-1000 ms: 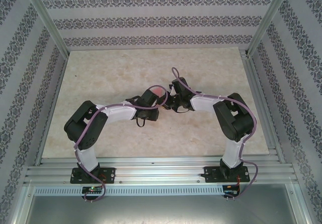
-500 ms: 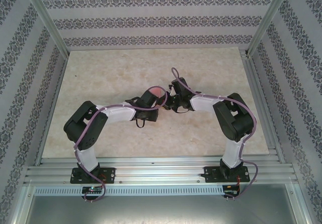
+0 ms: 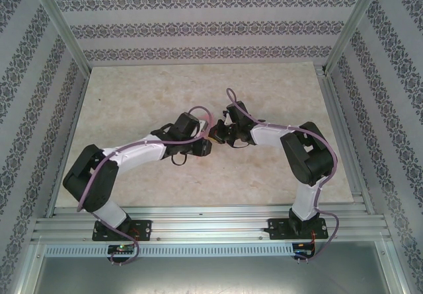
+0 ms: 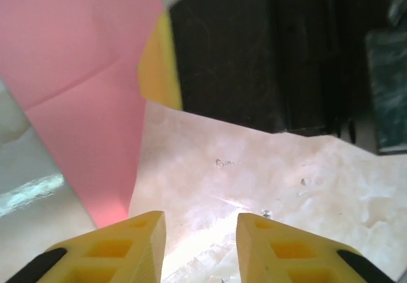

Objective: Fold a paper plane with a square sheet of paper (fold left side to right side)
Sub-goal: Fold the wing for the fifth time at the center of the table.

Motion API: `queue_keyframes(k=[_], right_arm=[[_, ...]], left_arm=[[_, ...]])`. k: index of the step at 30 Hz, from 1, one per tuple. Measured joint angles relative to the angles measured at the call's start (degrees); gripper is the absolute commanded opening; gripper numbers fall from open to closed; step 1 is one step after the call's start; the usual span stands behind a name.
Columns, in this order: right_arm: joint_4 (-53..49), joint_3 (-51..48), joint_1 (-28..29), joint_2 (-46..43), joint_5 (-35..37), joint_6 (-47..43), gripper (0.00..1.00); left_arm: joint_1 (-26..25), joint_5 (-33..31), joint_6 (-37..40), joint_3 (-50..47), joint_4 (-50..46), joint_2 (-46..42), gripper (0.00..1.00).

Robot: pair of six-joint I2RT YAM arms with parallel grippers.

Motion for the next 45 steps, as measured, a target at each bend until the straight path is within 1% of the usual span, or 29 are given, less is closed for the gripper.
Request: queue_keyframes(k=[3, 7, 10, 15, 21, 22, 24, 27, 31, 38, 41, 45], right_arm=[[-0.3, 0.0, 0.0, 0.0, 0.0, -0.2, 0.0], [-0.8, 0.0, 0.0, 0.0, 0.0, -0.2, 0.0], [-1.1, 0.0, 0.0, 0.0, 0.0, -0.2, 0.0], [-1.3, 0.0, 0.0, 0.0, -0.2, -0.6, 0.0], [-2.7, 1.2, 0.0, 0.0, -0.2, -1.6, 0.0], [-2.9, 1.6, 0.0, 0.0, -0.2, -1.7, 0.03], [-3.5, 2.3, 0.0, 0.0, -0.2, -2.1, 0.08], [-4.6, 2.6, 0.0, -0.1, -0.2, -3.2, 0.13], [-6.3, 2.6, 0.0, -0.5, 0.1, -4.5, 0.21], [-6.5, 2.6, 0.0, -0.6, 0.1, -4.7, 0.22], [-6.5, 2.6, 0.0, -0.6, 0.1, -4.7, 0.22], [-6.3, 2.6, 0.0, -0.6, 0.1, -4.4, 0.23]], left_arm=[[4.6, 4.2, -0.9, -0.5, 1.9, 0.4, 0.22], [8.8, 7.5, -1.5, 0.1, 4.1, 5.1, 0.18], [9.8, 8.8, -1.6, 1.9, 4.5, 10.4, 0.16], [10.1, 9.0, -1.5, 4.9, 4.6, 17.0, 0.13], [10.1, 9.6, -1.5, 5.8, 5.8, 18.6, 0.13], [10.1, 9.6, -1.6, 5.8, 5.9, 18.6, 0.13], [10.1, 9.7, -1.5, 5.8, 6.3, 18.6, 0.15], [10.1, 9.8, -1.4, 5.0, 6.7, 18.0, 0.22], [10.1, 9.1, -0.3, 3.9, 5.4, 14.1, 0.36], [10.0, 8.5, 2.5, 1.7, 4.7, 2.5, 0.48], [9.3, 8.4, 4.2, 0.2, 5.2, 1.4, 0.51], [7.3, 7.8, 6.5, -2.4, 5.8, 2.9, 0.55]])
